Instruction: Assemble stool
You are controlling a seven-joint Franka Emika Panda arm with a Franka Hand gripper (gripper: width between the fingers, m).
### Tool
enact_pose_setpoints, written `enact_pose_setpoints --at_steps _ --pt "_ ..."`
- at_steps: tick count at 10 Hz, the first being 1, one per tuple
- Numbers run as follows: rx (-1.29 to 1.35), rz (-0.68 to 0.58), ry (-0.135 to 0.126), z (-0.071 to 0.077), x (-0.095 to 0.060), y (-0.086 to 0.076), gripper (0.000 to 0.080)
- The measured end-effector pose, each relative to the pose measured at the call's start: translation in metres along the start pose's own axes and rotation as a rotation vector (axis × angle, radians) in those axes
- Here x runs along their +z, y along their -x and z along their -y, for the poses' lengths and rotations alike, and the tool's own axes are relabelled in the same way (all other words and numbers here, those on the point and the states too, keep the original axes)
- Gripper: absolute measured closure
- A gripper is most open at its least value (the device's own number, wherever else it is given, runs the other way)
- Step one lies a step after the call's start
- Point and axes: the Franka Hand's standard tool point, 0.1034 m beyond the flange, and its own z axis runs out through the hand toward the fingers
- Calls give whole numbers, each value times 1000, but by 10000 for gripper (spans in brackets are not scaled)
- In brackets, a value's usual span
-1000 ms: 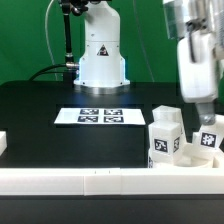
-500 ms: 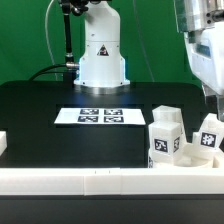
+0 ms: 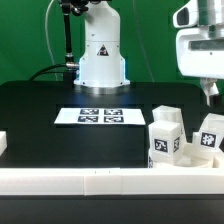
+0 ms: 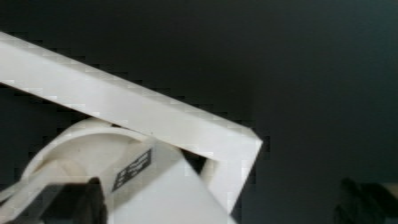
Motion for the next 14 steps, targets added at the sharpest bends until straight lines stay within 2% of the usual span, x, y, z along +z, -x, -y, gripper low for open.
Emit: enact_pose_setpoints --at_steps 6,11,14 --pt "-587 -22 2 -1 0 -10 150" --pt "-1004 -73 -14 -5 3 -15 150" --pt "-1199 -91 12 -8 4 -21 150"
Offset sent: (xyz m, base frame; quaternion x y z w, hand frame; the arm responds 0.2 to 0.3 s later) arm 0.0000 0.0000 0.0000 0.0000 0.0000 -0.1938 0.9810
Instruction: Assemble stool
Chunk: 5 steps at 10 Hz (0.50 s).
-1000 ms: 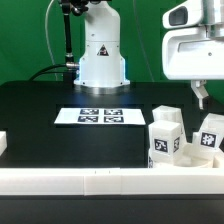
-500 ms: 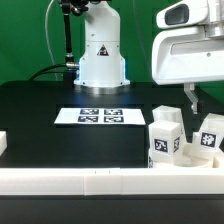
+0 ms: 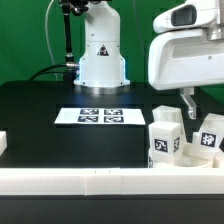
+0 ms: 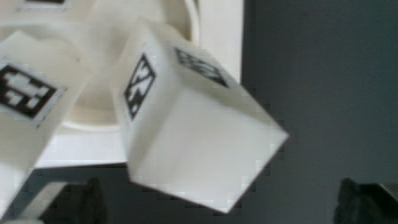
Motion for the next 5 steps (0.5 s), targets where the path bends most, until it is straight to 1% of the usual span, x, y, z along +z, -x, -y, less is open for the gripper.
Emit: enact_pose_setpoints --at_steps 2,4,5 --pt "-88 2 11 -4 0 0 150" --pt "-301 7 38 -8 2 2 150" --pt "-357 11 41 -10 2 3 150"
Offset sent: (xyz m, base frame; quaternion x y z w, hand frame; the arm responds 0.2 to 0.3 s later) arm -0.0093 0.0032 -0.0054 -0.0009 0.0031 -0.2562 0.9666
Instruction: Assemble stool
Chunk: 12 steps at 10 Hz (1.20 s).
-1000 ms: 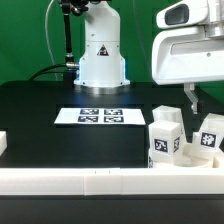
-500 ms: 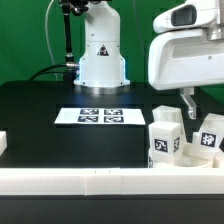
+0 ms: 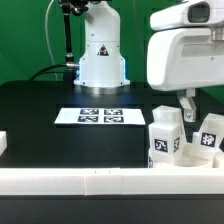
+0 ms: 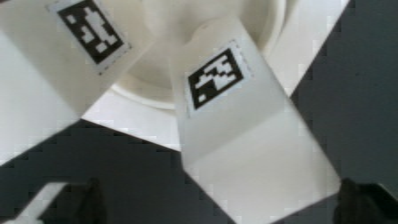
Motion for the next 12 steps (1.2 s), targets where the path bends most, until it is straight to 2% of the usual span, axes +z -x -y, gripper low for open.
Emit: enact_pose_setpoints --at_steps 3,6,8,12 --pt "-144 0 16 -2 1 1 150" --pt "-125 51 7 0 2 7 150" --pt "-167 201 -13 5 -1 10 150" --pt "-181 213 -13 5 0 8 150"
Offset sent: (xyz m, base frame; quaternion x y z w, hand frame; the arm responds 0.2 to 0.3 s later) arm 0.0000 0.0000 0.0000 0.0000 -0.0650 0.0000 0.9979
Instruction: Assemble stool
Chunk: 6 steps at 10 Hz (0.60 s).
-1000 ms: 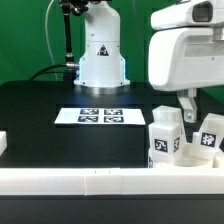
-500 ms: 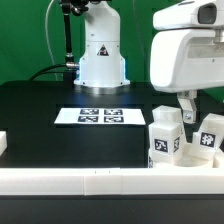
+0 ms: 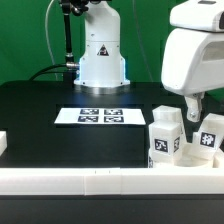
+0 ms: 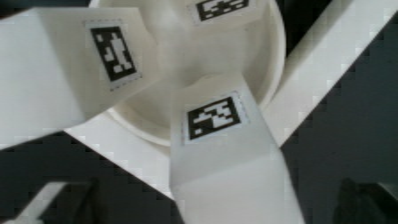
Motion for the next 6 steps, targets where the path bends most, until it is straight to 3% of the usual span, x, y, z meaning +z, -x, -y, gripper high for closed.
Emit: enact_pose_setpoints --at_steps 6 --pt "6 -4 5 1 16 6 150"
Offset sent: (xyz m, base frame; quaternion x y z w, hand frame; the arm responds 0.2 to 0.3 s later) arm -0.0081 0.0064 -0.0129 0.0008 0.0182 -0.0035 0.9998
